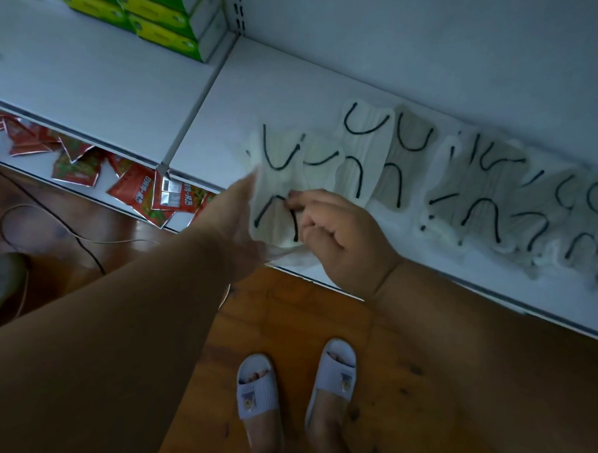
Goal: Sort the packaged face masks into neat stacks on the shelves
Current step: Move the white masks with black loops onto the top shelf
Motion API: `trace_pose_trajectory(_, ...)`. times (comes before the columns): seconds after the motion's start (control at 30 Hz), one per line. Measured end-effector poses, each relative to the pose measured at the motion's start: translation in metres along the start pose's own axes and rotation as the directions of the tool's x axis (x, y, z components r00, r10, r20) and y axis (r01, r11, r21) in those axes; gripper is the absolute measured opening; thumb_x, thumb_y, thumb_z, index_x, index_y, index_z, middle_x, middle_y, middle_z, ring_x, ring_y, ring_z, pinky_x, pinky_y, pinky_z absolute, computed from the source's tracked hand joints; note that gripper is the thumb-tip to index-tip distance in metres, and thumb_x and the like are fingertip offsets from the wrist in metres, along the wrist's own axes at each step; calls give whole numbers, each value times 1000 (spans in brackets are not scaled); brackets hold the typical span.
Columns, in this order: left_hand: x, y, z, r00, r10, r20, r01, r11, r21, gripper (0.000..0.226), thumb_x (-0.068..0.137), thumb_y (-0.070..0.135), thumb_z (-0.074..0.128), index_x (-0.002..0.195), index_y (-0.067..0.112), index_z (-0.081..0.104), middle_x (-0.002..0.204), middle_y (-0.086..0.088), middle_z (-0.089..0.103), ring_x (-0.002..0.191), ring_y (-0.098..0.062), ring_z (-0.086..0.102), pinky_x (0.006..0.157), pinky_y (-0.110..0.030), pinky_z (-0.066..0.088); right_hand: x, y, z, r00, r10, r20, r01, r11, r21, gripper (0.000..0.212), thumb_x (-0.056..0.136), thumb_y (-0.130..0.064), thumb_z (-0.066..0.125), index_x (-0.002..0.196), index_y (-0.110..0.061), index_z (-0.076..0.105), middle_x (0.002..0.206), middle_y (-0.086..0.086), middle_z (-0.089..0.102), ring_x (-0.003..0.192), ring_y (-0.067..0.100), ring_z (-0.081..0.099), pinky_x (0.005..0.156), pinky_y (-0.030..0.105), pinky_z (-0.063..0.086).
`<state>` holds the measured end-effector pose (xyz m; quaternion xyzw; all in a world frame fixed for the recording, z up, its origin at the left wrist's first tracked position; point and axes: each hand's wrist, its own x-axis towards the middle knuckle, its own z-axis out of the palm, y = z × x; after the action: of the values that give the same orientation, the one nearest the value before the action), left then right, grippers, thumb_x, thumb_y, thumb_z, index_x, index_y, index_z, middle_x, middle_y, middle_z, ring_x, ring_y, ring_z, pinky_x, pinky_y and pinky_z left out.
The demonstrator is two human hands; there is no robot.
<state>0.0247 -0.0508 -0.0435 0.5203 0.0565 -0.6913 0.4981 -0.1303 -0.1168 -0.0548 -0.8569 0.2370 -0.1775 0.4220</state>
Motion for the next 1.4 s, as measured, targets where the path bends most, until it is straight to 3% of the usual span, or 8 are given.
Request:
trace_pose_trajectory(0.07,2,-8,4,980,-6,-199,20,998,67,49,92,32,64,130,2,59,114,-16,69,98,-34,68,71,-43,60,2,-1,-3,989,120,-90,-115,991,61,27,95,-17,50,75,-2,61,98,14,66,101,23,62,87,35,52)
trace_pose_trajectory(0.23,3,-13,17,962,18,-271,20,990,137,45,86,29,74,124,8,61,120,-14,67,103,-29,66,70,-35,62,12,3,-10,843,458,-281,-478,878,-5,43,84,-34,76,117,-15,56,122,-3,49,97,4,47,78,4,36)
trace_pose_trajectory(0.43,-13,-14,30,958,181,-222,-93,930,355,33,96,0,55,128,9,56,106,0,61,66,0,55,55,-10,44,13,15,-26,468,877,111,-636,247,731,36,81,-16,80,111,-7,62,109,12,72,97,27,70,87,45,58)
trace_pose_trajectory(0.6,-21,-17,36,947,251,-200,-116,849,515,18,90,2,63,96,19,68,90,-10,73,88,-33,71,81,-48,60,-6,19,-39,523,805,282,-556,71,828,46,76,-17,81,117,-3,65,108,14,72,100,29,70,95,51,54)
trace_pose_trajectory(0.8,-43,-22,38,970,82,-227,-14,958,285,25,91,27,69,110,10,66,88,-11,74,68,-24,72,62,-33,59,-21,9,-45,487,844,223,-562,108,820,59,82,-8,77,136,-7,53,122,8,67,117,20,61,109,39,42)
trace_pose_trajectory(0.93,-45,-30,38,973,132,-190,-40,906,422,25,92,11,65,116,7,62,90,-14,70,77,-29,70,70,-42,60,-38,0,-58,493,855,161,-529,147,836,35,94,-6,63,125,-20,55,82,-8,57,72,1,61,65,18,53)
trace_pose_trajectory(1.17,-89,-49,65,986,100,-131,-33,898,439,20,90,16,70,110,18,66,96,-10,74,87,-31,72,75,-45,61,-92,-37,-67,506,849,152,-476,127,870,27,89,-4,67,114,-12,70,110,12,74,104,31,70,90,54,55)
trace_pose_trajectory(1.4,-170,-81,93,984,140,-109,-53,819,571,25,89,9,68,94,33,64,98,-6,75,95,-35,71,86,-55,58,-170,-117,-98,499,859,114,-418,123,900,34,92,-3,62,125,-11,63,118,11,71,109,30,67,92,48,53)
